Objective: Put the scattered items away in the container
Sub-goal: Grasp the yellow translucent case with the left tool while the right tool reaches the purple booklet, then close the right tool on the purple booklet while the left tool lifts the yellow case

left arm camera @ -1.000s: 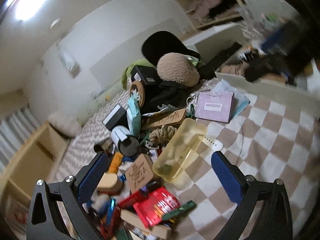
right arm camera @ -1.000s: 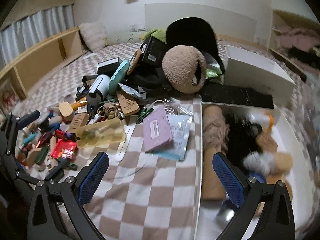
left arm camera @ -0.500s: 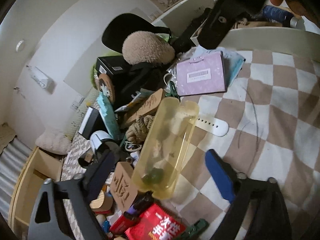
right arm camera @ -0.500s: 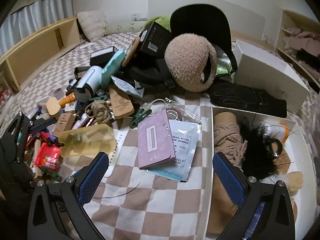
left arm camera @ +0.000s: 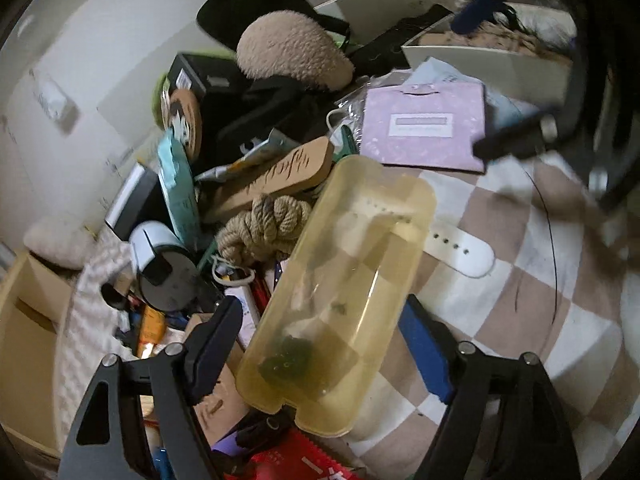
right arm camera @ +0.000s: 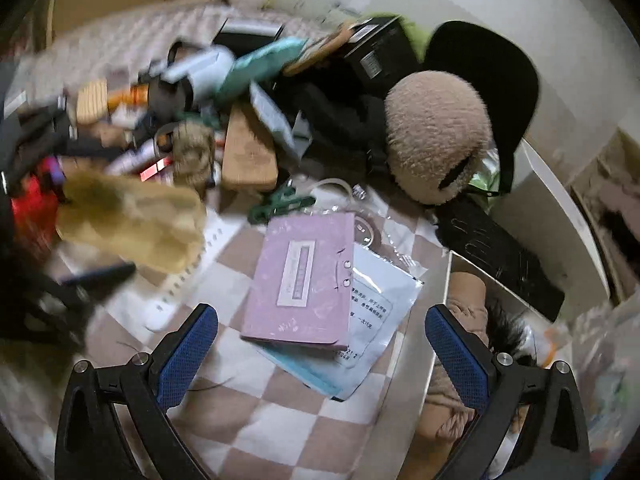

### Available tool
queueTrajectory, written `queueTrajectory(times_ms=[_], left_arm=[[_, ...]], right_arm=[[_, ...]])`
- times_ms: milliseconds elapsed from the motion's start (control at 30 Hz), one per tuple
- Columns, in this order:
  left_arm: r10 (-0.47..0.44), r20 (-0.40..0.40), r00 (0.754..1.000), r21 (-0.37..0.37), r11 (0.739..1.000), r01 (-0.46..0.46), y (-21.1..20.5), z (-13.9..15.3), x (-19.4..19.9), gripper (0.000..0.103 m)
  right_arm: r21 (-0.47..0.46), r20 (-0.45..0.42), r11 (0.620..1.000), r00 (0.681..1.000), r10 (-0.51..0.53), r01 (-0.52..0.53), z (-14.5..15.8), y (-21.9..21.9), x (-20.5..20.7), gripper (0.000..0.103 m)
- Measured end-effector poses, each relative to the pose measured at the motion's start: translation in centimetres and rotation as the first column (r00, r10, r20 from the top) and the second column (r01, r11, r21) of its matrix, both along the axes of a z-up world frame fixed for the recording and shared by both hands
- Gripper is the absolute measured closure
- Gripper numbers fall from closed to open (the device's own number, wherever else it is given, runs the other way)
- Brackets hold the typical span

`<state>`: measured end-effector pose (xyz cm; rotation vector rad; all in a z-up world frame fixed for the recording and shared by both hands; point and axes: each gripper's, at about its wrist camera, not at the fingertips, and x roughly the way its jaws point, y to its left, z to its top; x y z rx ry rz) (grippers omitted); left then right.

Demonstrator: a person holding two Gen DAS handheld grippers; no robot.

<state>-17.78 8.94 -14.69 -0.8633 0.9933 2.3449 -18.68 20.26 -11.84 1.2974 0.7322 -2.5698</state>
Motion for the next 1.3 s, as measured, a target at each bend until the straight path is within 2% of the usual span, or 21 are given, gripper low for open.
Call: queueTrajectory(times_ms=[67, 233, 333, 500, 533, 667, 700, 833, 1000, 1300], left_arm=[[0.006, 0.025, 1.0, 0.025, 1.0, -0.006, -0.2, 0.1, -0.3, 0.042], [0.017, 0.088, 0.996, 0.087, 0.996, -0.024, -0.8, 0.2, -1.0, 0.048], [0.017, 0.124, 0.992, 0.131, 0.991, -0.034, -1.4, 0.4, -1.2, 0.05], [0.04, 0.19, 0.981, 0.219, 0.972, -0.082, -2.5, 1.2, -1.5, 0.051], [0.049, 0.199, 0.979, 0.235, 0.967, -0.096, -2.7, 1.4, -1.6, 0.051], [0.081, 0.228, 0.97, 0.297, 0.943, -0.148, -3.6, 2.3, -1.6, 0.051], [0.089, 0.228, 0.97, 0.305, 0.939, -0.158, -3.8, 2.5, -1.5, 0.052], [0.113, 0.23, 0.967, 0.333, 0.924, -0.187, -4.3, 3.1, -1.0, 0.053], [0.124, 0.228, 0.966, 0.364, 0.909, -0.202, -4.7, 3.9, -0.1, 0.053], [0.115, 0.241, 0.964, 0.391, 0.897, -0.205, -4.7, 4.5, 1.2, 0.054]], right_arm=[[0.049, 0.026, 0.999, 1.0, 0.016, -0.018, -0.8, -0.5, -0.5, 0.0], [0.13, 0.064, 0.991, 0.998, 0.025, -0.033, -2.2, -1.1, -1.2, 0.0], [0.131, 0.082, 0.991, 0.997, 0.009, -0.019, -2.5, -0.9, -1.9, 0.006], [0.108, 0.12, 0.994, 0.992, -0.027, 0.014, -2.8, -0.4, -3.3, 0.007], [0.103, 0.122, 0.994, 0.992, -0.033, 0.02, -2.8, -0.3, -3.5, 0.009], [0.08, 0.117, 0.996, 0.992, -0.051, 0.041, -2.7, 0.0, -3.8, 0.035], [0.076, 0.115, 0.996, 0.992, -0.056, 0.048, -2.6, 0.1, -3.9, 0.035], [0.031, 0.128, 0.997, 0.989, -0.08, 0.076, -2.4, 0.9, -3.8, 0.035], [-0.082, 0.151, 0.989, 0.983, -0.107, 0.12, -1.5, 2.0, -2.5, 0.036], [-0.302, 0.175, 0.932, 0.973, -0.15, 0.198, 0.5, 3.3, 1.0, 0.036]])
